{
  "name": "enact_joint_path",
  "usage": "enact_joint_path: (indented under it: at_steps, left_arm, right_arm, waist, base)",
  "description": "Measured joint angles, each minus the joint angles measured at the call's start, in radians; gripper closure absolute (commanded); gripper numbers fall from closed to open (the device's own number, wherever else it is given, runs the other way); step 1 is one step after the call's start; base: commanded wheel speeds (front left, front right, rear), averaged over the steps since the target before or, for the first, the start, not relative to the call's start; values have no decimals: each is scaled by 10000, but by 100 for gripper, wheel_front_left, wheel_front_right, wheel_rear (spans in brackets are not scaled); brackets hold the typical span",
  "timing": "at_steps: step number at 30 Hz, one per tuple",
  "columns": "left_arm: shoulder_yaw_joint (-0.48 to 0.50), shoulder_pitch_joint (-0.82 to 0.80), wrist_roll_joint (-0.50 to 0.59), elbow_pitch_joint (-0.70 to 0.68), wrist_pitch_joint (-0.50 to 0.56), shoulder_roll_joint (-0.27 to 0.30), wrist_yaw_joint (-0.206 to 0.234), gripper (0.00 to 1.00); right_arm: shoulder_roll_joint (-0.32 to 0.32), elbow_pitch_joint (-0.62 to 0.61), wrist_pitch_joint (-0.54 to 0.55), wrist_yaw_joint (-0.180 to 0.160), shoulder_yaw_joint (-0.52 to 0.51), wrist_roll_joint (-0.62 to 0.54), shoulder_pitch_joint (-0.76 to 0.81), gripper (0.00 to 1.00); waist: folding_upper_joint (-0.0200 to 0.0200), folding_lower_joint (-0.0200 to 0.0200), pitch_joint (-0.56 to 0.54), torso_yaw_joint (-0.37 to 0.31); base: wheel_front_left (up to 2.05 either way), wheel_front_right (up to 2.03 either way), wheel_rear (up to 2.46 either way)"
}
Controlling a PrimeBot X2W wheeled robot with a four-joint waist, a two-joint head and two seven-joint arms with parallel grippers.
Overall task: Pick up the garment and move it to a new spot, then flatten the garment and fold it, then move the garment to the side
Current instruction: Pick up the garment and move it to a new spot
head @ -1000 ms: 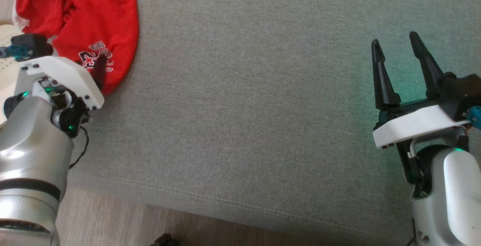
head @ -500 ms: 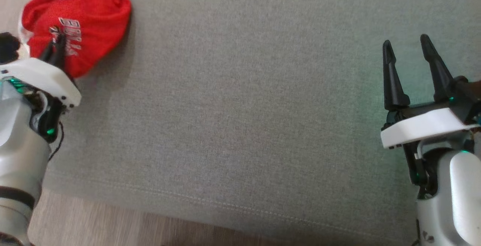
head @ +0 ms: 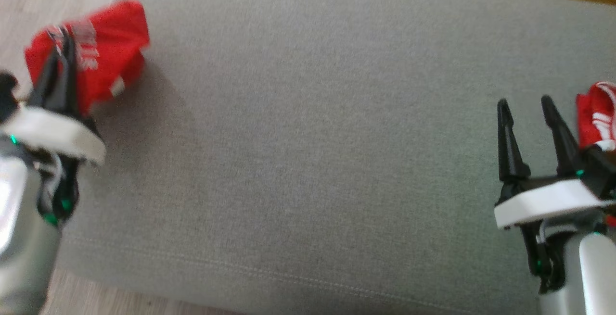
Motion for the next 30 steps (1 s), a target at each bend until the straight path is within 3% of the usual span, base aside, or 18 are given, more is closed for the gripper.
enact_joint_path:
  at_steps: [7, 13, 17, 20, 30]
  left_arm:
    - [286, 2458, 525, -3120, 2, 173, 828, 100]
    - [180, 3428, 558, -4516, 347, 247, 1235, 100]
    - [-222, 3527, 560, -5024, 562, 90, 1246, 100]
    - [-652, 3386, 637, -5012, 640, -207, 1202, 100]
    - [-2554, 1047, 1099, -3106, 522, -1875, -119, 100]
  right_arm:
    - [13, -109, -15, 0, -63, 203, 569, 0]
    - [15, -157, -44, 0, -2, 332, 657, 0]
    - [17, -198, -119, 0, 73, 389, 654, 0]
    - [17, -201, -132, 0, 190, 435, 646, 0]
    - [19, -171, -282, 0, 491, 616, 557, 0]
  waist:
    - [0, 0, -531, -334]
    - [0, 0, -645, -747]
    - [0, 0, -626, -1199]
    - [0, 0, -553, -1607]
    - [0, 0, -170, -3216]
  base:
    - [0, 0, 0]
    - [0, 0, 0]
    - [0, 0, 0]
    - [0, 0, 0]
    - [0, 0, 0]
